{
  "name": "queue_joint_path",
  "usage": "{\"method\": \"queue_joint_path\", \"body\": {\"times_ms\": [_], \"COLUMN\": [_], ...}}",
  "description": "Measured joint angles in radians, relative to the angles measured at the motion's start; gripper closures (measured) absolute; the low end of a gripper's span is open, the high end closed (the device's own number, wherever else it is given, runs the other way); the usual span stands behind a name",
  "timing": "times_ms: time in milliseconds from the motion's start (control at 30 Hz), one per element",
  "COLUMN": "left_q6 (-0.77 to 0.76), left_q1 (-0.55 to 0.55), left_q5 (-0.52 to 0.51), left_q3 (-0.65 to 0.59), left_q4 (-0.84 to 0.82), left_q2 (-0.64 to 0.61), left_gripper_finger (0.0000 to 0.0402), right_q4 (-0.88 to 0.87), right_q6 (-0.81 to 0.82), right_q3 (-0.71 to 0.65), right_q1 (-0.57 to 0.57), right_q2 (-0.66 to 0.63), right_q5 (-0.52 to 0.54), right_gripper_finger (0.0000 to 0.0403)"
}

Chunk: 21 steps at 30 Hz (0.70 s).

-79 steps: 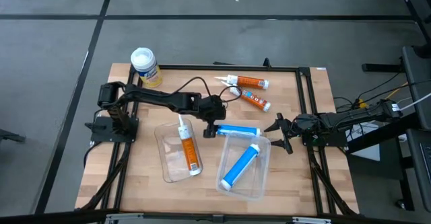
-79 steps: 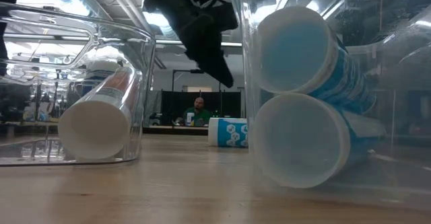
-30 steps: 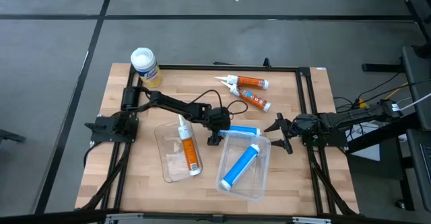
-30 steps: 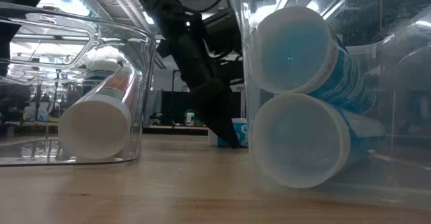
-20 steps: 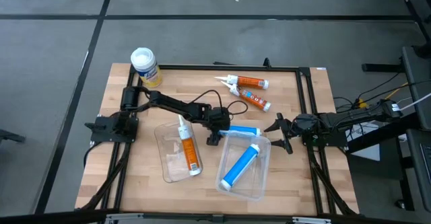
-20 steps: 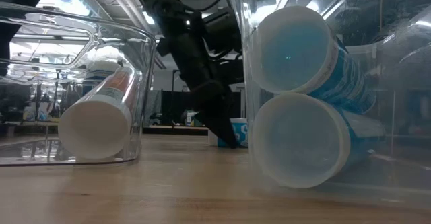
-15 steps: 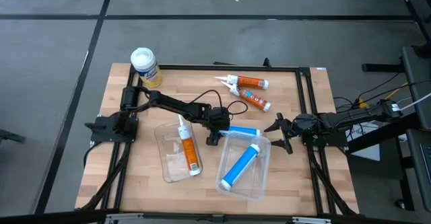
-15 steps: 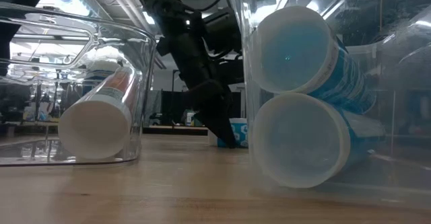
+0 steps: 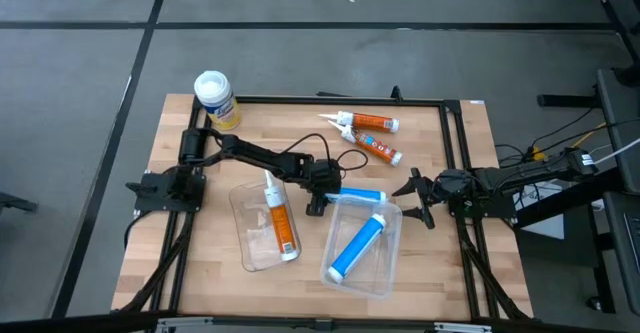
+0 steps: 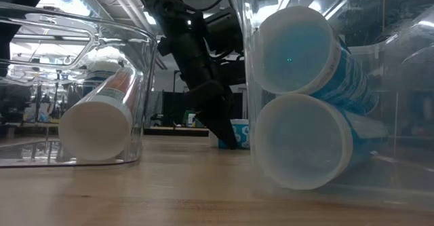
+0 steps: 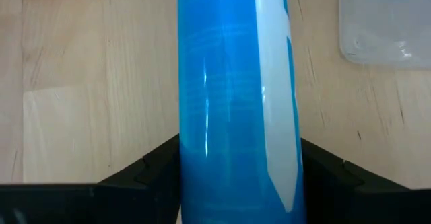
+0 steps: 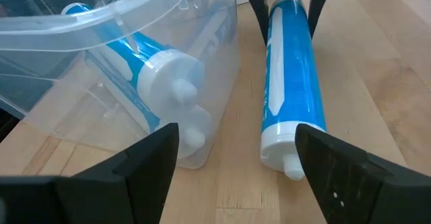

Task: Pick & place silicon tubes, Sealant and Lysol wipes
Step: Put the blue sealant into the right transparent bin

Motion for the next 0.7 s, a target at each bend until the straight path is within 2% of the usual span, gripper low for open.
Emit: {"method": "queue_joint_path", "body": {"times_ms": [467, 700], "left_q6": [-0.036, -0.133], "left_q1": [0.06, 0.099], "left_q5": [0.003, 0.005], "left_q3": [-0.002, -0.003], "left_q4": [-0.003, 0.013], "left_q2": [0.0, -0.002], "left_gripper_finger": [0.0189, 0.0189], "right_q4": [0.0, 0.0], "right_q6": [0.0, 0.0], "right_q3": [0.0, 0.0], "right_q1": [0.0, 0.0], "right_q2": [0.0, 0.0], "right_q5": [0.0, 0.0], "right_gripper_finger": [0.0105, 0.0105]}}
